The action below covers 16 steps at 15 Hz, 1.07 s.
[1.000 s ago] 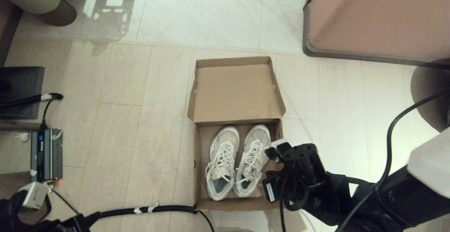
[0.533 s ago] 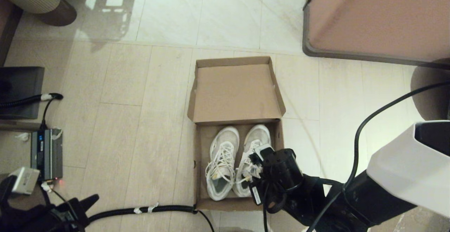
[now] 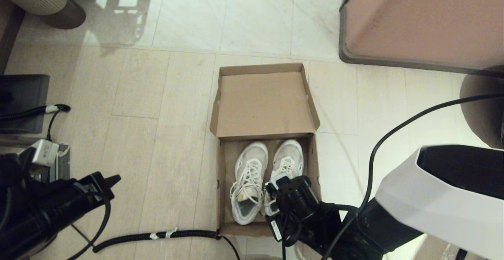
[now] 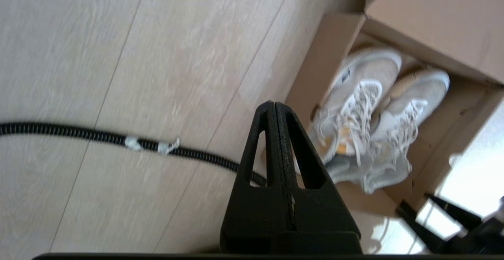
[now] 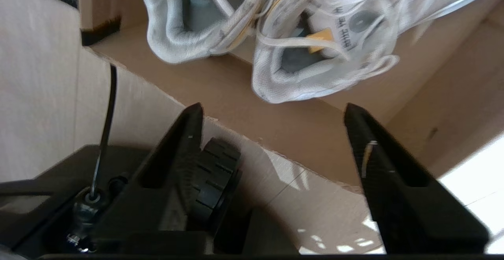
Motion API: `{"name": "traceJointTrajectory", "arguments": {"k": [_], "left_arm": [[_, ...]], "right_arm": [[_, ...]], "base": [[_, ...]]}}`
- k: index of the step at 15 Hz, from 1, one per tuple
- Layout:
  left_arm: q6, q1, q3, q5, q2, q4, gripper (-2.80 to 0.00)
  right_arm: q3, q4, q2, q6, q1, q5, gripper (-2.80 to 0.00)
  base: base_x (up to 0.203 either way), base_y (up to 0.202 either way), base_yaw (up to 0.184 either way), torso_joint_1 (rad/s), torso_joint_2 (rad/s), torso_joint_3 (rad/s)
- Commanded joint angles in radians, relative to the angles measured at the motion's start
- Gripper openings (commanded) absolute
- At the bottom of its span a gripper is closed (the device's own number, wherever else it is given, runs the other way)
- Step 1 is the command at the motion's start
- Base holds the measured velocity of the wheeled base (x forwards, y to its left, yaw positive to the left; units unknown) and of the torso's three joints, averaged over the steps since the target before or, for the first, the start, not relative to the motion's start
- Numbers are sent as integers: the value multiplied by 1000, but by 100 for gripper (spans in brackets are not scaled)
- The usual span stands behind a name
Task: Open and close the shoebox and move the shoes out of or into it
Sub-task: Put the shoes out of the shoe box
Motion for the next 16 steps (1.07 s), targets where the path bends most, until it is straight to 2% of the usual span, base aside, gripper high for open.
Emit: {"name": "traceJointTrajectory", "arguments": {"k": [1, 5, 11, 16], "left_arm": [[-3, 1, -32, 0, 48, -5, -280], [-2, 1, -90, 2, 109, -6, -280], [-2, -13, -310, 2, 320, -7, -280], [-4, -58, -426, 2, 420, -7, -280]], "right_arm": [[-50, 5, 71, 3, 5, -4, 0], [-237, 26, 159, 1, 4, -10, 0], [-456, 269, 271, -3, -13, -95, 0], [-631, 411, 336, -7, -45, -100, 0]], "base": [[0, 0, 0, 0, 0, 0], [0, 0, 0, 0, 0, 0], [0, 0, 0, 0, 0, 0], [0, 0, 0, 0, 0, 0]]}}
